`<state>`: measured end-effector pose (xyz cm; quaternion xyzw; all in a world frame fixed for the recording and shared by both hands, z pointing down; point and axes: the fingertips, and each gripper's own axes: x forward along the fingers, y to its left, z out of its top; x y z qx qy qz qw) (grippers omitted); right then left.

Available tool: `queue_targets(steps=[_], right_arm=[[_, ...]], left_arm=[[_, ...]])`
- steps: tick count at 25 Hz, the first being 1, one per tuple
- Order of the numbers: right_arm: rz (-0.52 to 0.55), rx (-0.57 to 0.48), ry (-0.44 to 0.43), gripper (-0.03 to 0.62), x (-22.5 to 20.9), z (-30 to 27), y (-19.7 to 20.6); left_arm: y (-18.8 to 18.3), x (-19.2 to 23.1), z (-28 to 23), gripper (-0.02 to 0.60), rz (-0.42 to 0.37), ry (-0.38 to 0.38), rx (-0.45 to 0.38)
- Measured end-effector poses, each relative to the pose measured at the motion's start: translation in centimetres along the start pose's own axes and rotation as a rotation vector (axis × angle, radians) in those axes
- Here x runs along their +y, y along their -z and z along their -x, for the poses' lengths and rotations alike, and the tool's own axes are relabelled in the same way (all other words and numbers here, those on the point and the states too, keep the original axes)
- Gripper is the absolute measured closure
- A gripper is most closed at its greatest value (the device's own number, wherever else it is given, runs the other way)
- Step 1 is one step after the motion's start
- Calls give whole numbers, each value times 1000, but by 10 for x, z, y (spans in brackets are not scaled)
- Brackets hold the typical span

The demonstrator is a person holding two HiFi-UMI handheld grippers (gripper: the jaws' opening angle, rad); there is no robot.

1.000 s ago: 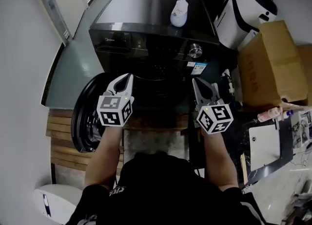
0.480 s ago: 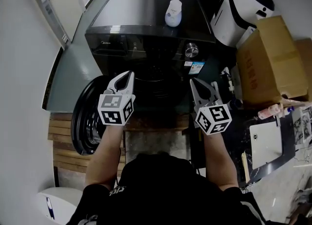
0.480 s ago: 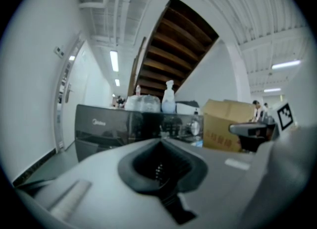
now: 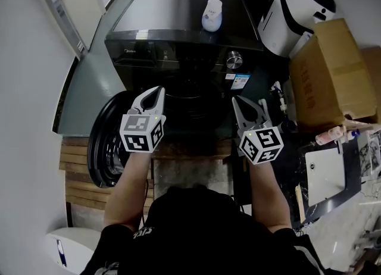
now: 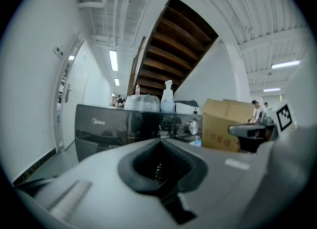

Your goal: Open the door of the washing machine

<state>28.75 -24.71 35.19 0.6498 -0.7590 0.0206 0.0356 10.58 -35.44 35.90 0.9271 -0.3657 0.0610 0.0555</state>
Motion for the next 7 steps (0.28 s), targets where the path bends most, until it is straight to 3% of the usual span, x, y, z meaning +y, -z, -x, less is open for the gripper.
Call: queue_targets(steps=[7], right_arm=[[-11, 5, 0, 603, -2, 2, 1]], left_arm=[[5, -1, 0, 574, 16, 10, 13]])
